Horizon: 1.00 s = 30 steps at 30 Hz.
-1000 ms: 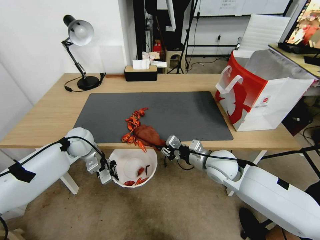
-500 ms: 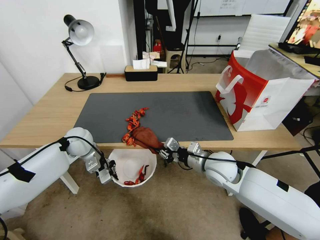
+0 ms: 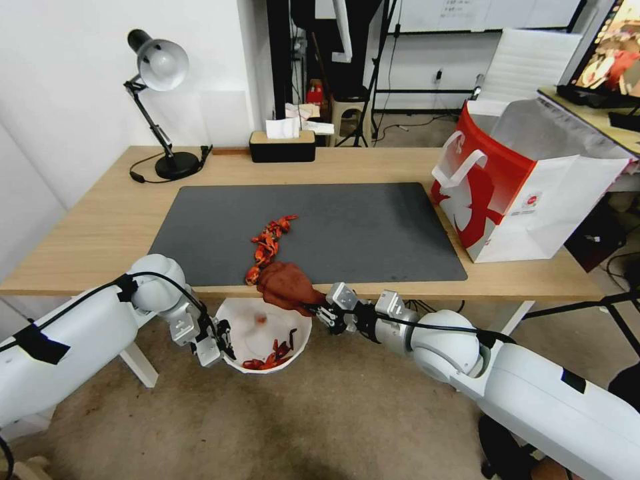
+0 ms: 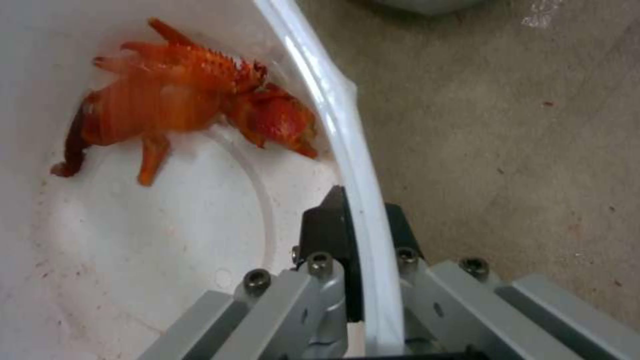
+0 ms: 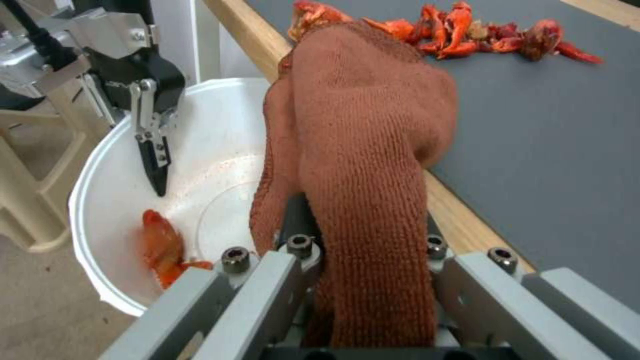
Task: Sweep shrimp from table into container with towel, then put container into takeout bag.
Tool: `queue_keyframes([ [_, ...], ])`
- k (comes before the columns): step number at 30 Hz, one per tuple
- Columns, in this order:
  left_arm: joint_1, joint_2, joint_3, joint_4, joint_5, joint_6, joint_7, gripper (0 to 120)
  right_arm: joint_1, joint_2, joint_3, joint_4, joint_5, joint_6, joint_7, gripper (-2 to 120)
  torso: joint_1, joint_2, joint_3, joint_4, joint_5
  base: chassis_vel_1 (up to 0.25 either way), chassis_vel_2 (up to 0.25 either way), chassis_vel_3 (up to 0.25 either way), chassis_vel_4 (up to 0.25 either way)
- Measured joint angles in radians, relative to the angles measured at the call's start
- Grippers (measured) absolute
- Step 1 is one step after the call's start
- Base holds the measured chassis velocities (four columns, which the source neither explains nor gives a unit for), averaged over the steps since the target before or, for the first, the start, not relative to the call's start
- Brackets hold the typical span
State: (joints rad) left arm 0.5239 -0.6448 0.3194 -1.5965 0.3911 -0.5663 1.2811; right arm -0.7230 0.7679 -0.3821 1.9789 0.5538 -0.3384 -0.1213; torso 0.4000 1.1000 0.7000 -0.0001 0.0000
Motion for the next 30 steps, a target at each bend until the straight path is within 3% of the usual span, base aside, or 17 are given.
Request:
queue_keyframes([
  [30,-0.001,0.013,-0.003,-0.013,0.001,0.002,0.001,0,-0.080,-0.007,-0.008,0.063,-0.005,0.001,-0.004,9,0.000,0.000,0.000,0.0002,0.0000,0.000,0.000,0.000,0.000],
])
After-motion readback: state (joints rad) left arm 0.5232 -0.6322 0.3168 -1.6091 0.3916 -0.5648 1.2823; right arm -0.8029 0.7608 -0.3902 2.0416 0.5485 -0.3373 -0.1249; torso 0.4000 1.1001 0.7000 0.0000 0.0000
